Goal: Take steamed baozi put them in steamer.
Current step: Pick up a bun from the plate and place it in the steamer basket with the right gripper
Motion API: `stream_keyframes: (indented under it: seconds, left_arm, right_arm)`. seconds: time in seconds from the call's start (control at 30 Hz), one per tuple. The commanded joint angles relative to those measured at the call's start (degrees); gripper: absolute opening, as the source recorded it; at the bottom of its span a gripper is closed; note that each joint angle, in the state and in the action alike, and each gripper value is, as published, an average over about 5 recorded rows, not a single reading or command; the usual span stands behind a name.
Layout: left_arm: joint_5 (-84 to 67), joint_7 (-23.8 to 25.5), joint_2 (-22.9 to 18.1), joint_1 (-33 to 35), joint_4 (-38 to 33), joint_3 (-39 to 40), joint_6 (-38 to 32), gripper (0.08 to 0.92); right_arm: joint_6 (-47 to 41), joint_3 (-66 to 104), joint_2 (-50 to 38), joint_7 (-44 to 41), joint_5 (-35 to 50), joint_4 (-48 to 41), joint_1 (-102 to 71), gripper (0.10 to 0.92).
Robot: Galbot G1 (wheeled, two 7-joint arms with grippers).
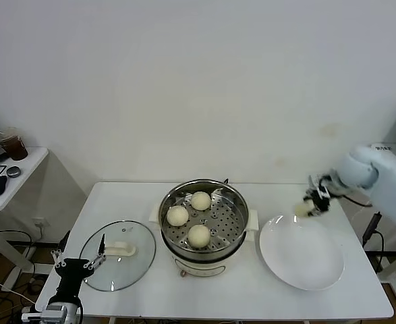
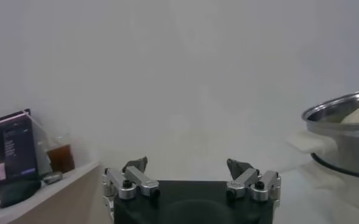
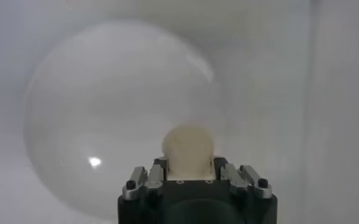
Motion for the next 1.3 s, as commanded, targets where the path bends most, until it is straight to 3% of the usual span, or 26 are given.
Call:
stream_keyframes:
  seconds: [0.03, 0.2, 0.37, 0.67, 1.3]
  left_arm:
    - [0.0, 0.0, 0.1, -0.1, 0.0, 0.1, 0.1, 0.823]
    - [0.1, 0.0, 0.0, -0.4, 0.1, 0.3, 0.0, 0.823]
    - [0.2, 0.0, -0.3, -0.3, 0.1, 0.1, -0.1, 0.823]
    - [0.1, 0.0, -1.0, -0.1, -0.1, -0.4, -0.3, 0.823]
    - [-0.5, 0.0, -1.0, -0.4, 0.3, -0.6, -0.4, 0.823]
  right_arm:
    - [-9.7, -20.9, 5.9, 4.8, 20.3, 9.7, 26.5, 0.471]
    - [-19.4, -26.5, 14.4, 12.3, 32.3, 14.5, 30.8, 0.475]
    - [-22.4, -24.8, 20.7, 16.6, 36.6, 13.5, 27.9, 0.475]
    - [-22.5, -24.3, 27.0, 18.2, 32.9, 7.7, 20.2, 0.475]
    - [-22.5, -23.3, 27.8, 18.6, 25.8, 3.1, 12.4, 0.476]
